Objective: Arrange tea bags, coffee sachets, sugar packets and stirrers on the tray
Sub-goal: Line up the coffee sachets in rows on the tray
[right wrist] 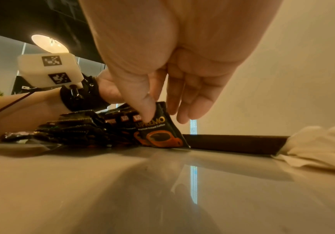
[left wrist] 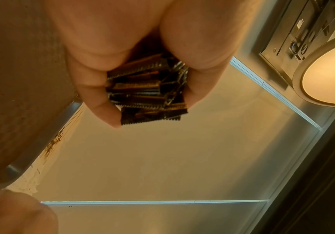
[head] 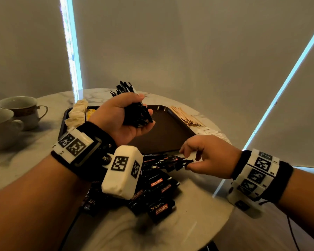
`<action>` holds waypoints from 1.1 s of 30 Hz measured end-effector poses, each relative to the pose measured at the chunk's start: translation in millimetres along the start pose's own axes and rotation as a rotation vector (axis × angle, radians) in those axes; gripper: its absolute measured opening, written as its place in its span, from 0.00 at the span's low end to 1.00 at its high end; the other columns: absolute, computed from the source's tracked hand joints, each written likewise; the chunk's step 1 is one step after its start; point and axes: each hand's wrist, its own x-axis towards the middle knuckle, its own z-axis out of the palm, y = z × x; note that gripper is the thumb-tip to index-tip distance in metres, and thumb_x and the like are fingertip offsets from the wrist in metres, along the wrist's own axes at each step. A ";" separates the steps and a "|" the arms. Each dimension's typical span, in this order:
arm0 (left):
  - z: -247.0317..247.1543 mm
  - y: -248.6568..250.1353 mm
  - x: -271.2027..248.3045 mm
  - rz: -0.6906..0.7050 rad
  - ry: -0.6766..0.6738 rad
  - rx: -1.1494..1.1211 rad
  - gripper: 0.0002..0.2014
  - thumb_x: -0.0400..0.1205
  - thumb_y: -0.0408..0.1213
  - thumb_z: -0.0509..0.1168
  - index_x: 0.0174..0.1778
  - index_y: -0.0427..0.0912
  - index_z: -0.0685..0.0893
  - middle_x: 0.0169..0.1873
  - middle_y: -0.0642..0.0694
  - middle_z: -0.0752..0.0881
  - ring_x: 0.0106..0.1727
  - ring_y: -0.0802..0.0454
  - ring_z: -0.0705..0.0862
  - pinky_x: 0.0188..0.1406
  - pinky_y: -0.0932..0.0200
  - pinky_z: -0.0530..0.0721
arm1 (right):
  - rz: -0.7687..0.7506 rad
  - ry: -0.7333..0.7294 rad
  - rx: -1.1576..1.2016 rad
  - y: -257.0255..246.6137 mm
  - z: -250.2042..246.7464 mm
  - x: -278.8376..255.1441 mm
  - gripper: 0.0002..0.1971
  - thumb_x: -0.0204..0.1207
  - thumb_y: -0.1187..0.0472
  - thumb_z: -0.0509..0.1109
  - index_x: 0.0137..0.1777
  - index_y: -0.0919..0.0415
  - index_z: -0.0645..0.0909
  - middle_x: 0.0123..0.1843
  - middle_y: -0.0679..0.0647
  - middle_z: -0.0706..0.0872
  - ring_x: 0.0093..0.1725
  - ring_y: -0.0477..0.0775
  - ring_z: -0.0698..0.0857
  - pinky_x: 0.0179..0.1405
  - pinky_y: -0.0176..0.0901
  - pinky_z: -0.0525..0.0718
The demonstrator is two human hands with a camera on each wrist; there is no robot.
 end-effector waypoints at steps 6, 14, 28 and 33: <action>0.7 -0.5 -2.2 -0.009 0.016 0.004 0.20 0.69 0.38 0.72 0.56 0.40 0.78 0.53 0.40 0.79 0.48 0.47 0.86 0.40 0.46 0.90 | -0.054 -0.035 -0.065 -13.9 1.0 9.0 0.11 0.75 0.52 0.78 0.57 0.44 0.86 0.52 0.39 0.86 0.45 0.28 0.81 0.40 0.23 0.76; -0.1 3.1 -3.9 -0.003 0.010 -0.001 0.19 0.70 0.38 0.72 0.56 0.41 0.78 0.53 0.39 0.80 0.47 0.47 0.86 0.39 0.47 0.90 | -0.028 0.022 -0.130 -2.9 -2.9 9.2 0.06 0.74 0.56 0.76 0.49 0.47 0.87 0.42 0.34 0.81 0.43 0.29 0.80 0.37 0.22 0.71; -0.1 6.6 -5.2 -0.023 0.056 -0.025 0.24 0.70 0.42 0.71 0.61 0.39 0.80 0.55 0.39 0.84 0.45 0.45 0.89 0.39 0.45 0.90 | 0.131 0.160 -0.070 23.3 -47.1 -8.8 0.08 0.68 0.66 0.78 0.39 0.50 0.87 0.42 0.40 0.88 0.43 0.35 0.83 0.38 0.39 0.78; 4.7 5.4 -8.5 -0.044 0.032 0.015 0.25 0.71 0.44 0.72 0.62 0.40 0.80 0.58 0.38 0.83 0.48 0.40 0.91 0.39 0.43 0.91 | 0.108 0.500 0.071 -3.4 -71.6 13.3 0.06 0.67 0.65 0.76 0.34 0.56 0.82 0.45 0.43 0.90 0.42 0.36 0.84 0.37 0.33 0.74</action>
